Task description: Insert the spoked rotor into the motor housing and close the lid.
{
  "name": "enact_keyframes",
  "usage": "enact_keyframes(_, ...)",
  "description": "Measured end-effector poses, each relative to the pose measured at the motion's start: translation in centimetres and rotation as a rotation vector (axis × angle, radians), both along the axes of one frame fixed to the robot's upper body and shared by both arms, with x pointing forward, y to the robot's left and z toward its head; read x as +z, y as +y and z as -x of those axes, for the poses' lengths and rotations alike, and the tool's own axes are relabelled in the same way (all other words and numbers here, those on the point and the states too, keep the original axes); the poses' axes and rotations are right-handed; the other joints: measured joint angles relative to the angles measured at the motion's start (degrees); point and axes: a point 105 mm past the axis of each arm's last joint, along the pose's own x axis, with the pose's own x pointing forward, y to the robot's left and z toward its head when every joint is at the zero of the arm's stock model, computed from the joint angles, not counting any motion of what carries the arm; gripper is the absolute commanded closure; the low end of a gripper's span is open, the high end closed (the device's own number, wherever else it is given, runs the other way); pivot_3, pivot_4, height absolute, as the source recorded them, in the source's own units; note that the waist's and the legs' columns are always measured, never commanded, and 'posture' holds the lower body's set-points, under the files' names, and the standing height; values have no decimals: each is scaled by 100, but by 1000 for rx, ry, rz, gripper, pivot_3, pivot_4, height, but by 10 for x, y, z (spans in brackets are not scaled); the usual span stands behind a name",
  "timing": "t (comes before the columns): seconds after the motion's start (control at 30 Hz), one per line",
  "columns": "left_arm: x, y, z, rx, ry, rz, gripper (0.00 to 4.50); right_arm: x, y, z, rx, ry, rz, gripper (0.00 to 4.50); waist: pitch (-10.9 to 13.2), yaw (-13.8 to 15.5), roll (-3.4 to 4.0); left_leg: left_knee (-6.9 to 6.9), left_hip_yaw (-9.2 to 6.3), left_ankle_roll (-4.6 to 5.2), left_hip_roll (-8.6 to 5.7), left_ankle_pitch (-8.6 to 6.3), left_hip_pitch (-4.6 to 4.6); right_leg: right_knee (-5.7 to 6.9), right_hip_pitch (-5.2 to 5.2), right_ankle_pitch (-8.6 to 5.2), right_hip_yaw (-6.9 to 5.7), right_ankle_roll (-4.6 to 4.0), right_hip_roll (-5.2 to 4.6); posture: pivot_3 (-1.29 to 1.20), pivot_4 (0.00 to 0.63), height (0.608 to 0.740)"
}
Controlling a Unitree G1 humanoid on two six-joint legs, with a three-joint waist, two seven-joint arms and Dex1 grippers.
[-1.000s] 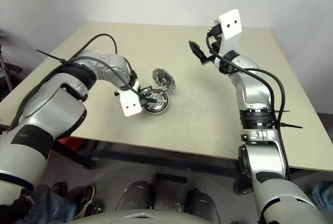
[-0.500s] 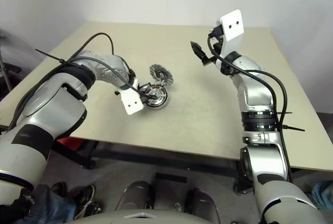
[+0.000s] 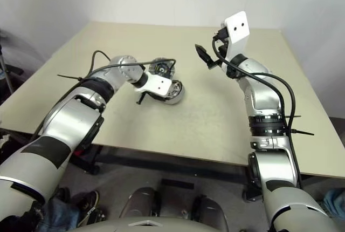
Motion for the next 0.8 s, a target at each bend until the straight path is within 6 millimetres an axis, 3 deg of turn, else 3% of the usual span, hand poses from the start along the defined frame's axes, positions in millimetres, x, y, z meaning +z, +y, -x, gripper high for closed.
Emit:
enact_keyframes(0.27, 16, -29, -7, 385, 191, 154, 4459, 0, 1, 0, 2, 0, -1, 0, 1, -17, -1, 2, 5, -2, -6, 2, 11, 25, -1, -13, 2, -20, -9, 0, 0, 740)
enact_keyframes(0.57, 39, -43, -7, 882, 371, 284, 4459, -1, 2, 0, 5, 1, -4, 0, 2, -30, -2, 1, 5, 5, -10, 0, 3, 18, -8, -14, 2, -22, -9, 0, 0, 740)
enact_keyframes(0.8, 38, -41, 3, 979, 471, 246, 4459, -1, 3, 0, 7, 1, -1, 0, 2, -24, -2, -1, 1, 14, -12, -4, -7, -2, -8, -13, -1, -18, -8, 0, 0, 740)
